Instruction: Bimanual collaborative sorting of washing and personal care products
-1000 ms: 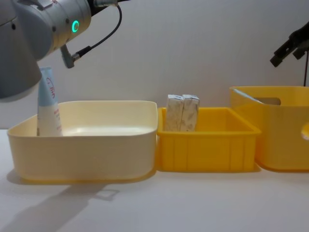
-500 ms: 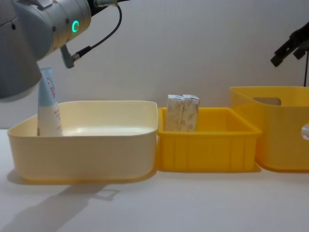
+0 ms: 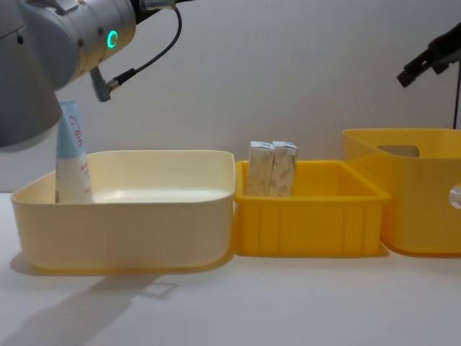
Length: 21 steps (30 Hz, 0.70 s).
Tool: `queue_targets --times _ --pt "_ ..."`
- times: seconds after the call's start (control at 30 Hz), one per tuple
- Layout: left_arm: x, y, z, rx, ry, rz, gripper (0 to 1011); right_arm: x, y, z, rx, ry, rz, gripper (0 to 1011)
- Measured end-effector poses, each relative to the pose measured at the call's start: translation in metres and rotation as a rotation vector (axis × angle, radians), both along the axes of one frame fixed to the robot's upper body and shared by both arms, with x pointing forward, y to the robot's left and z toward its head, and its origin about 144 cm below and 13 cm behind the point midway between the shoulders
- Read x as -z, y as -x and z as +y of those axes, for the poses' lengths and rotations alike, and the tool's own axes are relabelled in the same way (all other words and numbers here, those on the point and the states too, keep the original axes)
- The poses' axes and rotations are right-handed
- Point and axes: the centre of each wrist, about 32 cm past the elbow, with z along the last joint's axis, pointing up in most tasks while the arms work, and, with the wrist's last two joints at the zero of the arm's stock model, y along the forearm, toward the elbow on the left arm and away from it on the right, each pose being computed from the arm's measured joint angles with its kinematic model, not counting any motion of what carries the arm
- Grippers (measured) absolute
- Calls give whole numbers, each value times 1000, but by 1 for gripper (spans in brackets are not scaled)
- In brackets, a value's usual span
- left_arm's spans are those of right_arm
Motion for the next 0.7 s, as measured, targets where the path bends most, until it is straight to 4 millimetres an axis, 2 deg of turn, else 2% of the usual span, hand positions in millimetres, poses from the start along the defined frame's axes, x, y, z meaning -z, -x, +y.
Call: queue_targets --times 0.7 --pt "0 0 0 0 0 0 999 8 51 -14 -185 -106 -258 1001"
